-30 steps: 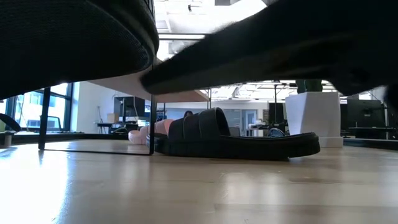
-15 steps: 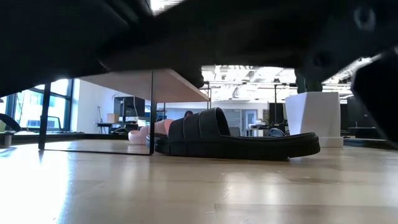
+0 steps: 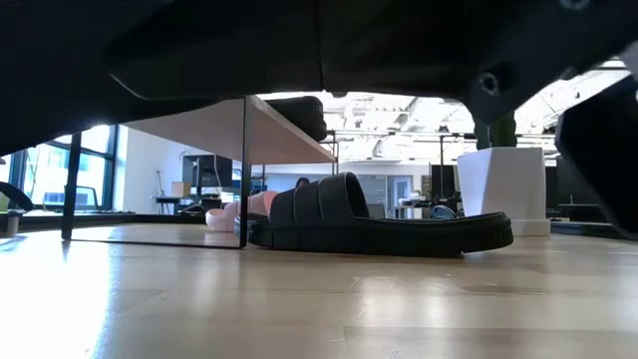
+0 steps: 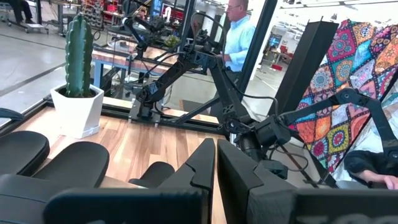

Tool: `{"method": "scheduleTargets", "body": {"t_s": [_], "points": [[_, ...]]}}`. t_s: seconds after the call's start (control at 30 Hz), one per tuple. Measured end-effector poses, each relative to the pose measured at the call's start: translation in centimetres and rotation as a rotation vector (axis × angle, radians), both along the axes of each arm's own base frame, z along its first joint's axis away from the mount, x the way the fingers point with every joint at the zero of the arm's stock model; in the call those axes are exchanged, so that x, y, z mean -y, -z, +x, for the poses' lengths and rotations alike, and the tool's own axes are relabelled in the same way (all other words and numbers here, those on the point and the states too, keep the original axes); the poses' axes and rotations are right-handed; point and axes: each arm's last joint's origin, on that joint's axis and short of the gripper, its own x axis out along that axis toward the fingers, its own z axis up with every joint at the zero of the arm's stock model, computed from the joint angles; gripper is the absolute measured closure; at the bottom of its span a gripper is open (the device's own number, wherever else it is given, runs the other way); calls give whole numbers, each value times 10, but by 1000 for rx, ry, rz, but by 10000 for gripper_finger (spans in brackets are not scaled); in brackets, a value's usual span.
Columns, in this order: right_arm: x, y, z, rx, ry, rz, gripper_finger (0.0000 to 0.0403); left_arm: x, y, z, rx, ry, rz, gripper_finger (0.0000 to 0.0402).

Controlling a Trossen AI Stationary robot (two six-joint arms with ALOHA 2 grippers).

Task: Pick and place slides into the shelf
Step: Put the black slides under the shelf

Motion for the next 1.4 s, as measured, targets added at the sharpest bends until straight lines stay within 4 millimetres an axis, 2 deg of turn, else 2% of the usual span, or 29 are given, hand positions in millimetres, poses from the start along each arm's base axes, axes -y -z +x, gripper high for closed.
{"method": "scheduleTargets", "body": {"t_s": [0.73, 1.17, 1.4], "points": [[7, -2, 6, 27, 99, 62, 326, 0, 0, 0, 0, 0, 0, 394], [7, -5, 7, 74, 138, 71, 347, 0, 0, 0, -1, 0, 1, 394], [3, -24, 12, 266, 150, 1, 348, 1, 0, 1, -3, 0, 4, 394]]}}
